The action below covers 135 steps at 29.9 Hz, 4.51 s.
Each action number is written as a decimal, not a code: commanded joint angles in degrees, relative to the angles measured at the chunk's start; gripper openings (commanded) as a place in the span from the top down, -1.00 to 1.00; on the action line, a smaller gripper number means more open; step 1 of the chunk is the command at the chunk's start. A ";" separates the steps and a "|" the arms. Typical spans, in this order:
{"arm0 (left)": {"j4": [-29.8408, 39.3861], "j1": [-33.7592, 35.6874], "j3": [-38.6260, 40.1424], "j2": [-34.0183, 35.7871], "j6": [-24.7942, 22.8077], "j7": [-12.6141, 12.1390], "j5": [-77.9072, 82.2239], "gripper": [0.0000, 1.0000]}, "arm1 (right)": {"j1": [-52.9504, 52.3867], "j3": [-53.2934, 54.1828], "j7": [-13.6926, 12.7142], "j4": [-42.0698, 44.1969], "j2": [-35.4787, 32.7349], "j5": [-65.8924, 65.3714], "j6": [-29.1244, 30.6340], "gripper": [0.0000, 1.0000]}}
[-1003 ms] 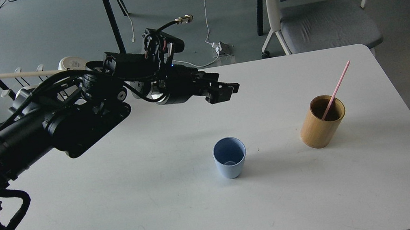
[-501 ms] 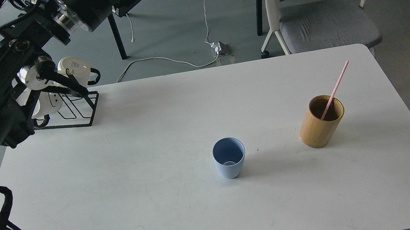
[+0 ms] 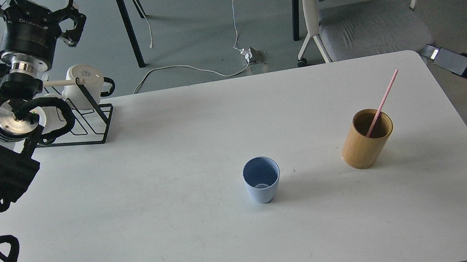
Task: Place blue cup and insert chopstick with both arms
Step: 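Reach the right gripper to the pink straw in the tan cup and grasp it, then pull the pink straw up out of the tan cup with the right gripper, then move the straw over the blue cup and lower it inside, then release the straw into the blue cup and withdraw the right gripper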
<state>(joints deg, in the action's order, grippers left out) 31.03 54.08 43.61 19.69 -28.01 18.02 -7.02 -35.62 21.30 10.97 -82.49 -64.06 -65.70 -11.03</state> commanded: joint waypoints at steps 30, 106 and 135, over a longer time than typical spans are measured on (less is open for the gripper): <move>-0.01 -0.30 -0.80 0.35 0.01 -0.09 0.08 -0.99 | -1.38 -5.21 1.16 16.39 19.32 -15.77 -1.45 0.99; 0.52 -0.47 -0.89 0.61 0.01 -0.09 0.52 -0.99 | -13.24 -9.61 0.98 7.60 37.07 -19.47 3.39 0.08; -0.09 -0.91 -0.72 -3.69 0.01 -0.01 0.26 -0.99 | -15.36 30.55 1.07 34.58 37.86 52.31 16.92 -0.99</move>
<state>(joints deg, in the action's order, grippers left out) 30.97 53.28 42.87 16.99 -28.00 18.03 -6.60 -51.22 50.05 12.00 -51.50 -26.59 -22.59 4.75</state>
